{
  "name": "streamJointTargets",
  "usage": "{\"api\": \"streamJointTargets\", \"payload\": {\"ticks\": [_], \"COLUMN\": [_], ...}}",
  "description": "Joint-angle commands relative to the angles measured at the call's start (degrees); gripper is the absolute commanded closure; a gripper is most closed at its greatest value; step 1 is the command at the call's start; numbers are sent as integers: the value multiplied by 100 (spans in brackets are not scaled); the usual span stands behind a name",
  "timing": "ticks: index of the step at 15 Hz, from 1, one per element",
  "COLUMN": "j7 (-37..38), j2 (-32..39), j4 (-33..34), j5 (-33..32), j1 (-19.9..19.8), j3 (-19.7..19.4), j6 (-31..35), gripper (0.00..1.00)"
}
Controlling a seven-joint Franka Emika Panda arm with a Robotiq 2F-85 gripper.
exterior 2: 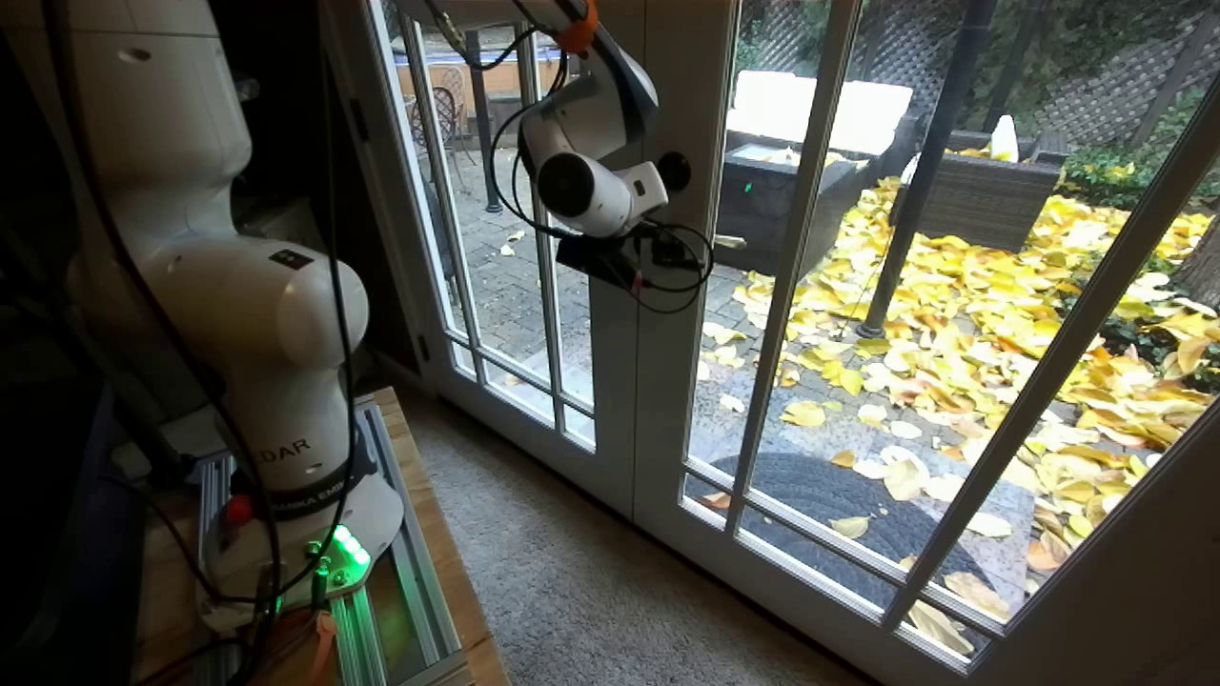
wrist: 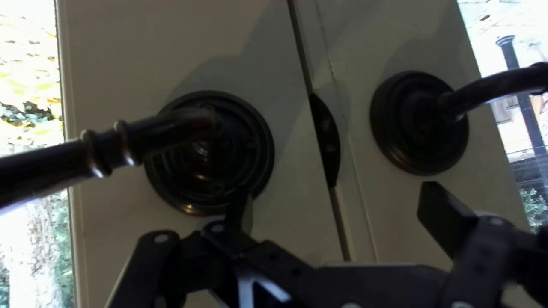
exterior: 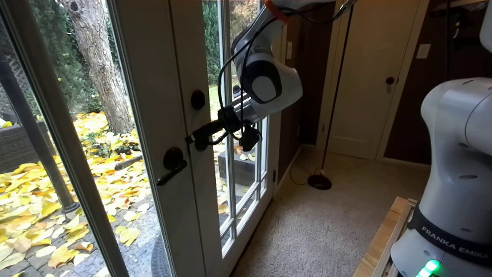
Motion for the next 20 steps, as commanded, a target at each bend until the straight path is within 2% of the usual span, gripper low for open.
{"api": "streamJointTargets", "payload": {"ticks": [1,7,8,9,11,13,14,20], "j7": [-75,-75,147,361,501,241,133,109], "j2": [-44,-44,-45,-140,-345,-257,-183,-46], "j4": [19,20,21,66,94,5,1,8], "j5": [-5,-5,-191,-393,-506,-235,-195,-178], "j1": [-944,-953,10,52,100,55,-929,-913], "j3": [946,939,0,1,2,-3,965,937], "j6": [70,70,313,683,950,329,237,143], "gripper": [0,0,0,0,0,0,0,0]}}
